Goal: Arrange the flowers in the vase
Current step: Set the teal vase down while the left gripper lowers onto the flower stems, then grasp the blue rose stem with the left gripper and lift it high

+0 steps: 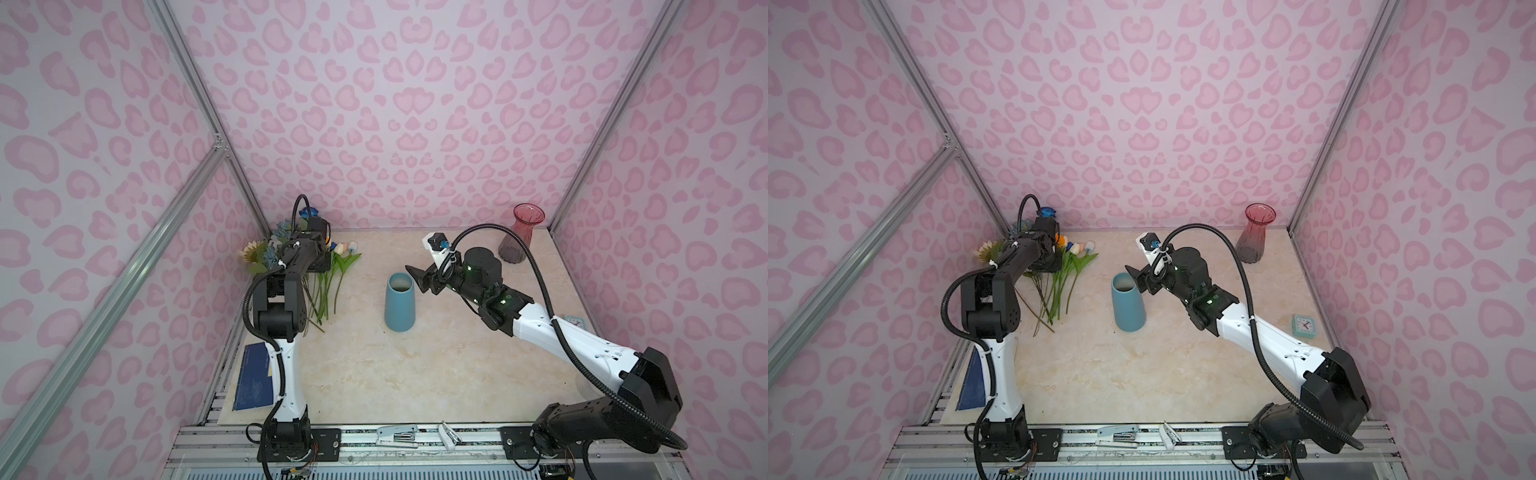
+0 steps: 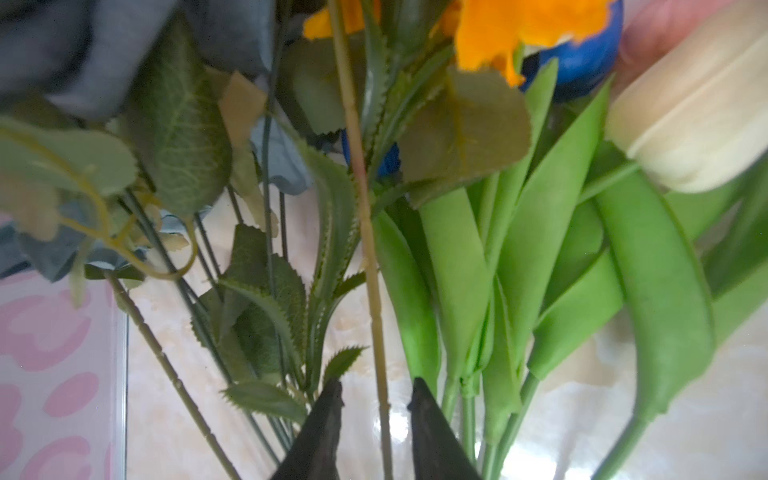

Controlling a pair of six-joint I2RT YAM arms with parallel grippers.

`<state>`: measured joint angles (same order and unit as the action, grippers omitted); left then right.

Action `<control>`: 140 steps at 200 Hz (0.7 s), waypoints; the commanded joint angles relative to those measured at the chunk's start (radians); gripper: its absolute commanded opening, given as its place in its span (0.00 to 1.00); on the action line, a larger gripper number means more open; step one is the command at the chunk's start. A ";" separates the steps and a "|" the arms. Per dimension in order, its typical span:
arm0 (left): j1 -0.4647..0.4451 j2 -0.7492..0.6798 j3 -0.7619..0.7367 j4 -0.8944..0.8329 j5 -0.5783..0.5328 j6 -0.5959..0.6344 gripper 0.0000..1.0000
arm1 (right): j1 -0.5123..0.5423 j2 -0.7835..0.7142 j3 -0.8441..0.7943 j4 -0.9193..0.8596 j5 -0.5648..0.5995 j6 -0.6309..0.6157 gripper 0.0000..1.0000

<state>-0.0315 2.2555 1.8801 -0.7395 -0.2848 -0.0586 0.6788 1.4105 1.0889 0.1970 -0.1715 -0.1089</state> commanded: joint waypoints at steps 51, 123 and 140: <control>0.006 0.012 0.020 -0.030 -0.022 -0.003 0.03 | -0.003 -0.003 -0.019 0.045 0.017 -0.015 0.86; -0.001 -0.252 -0.119 -0.007 0.015 -0.060 0.03 | -0.001 0.014 -0.020 0.071 0.013 -0.007 0.86; -0.010 -0.342 -0.175 0.011 0.042 -0.086 0.03 | -0.002 0.020 -0.013 0.071 0.012 -0.007 0.86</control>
<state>-0.0326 2.0056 1.7576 -0.7536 -0.2836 -0.1009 0.6777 1.4197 1.0737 0.2253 -0.1581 -0.1192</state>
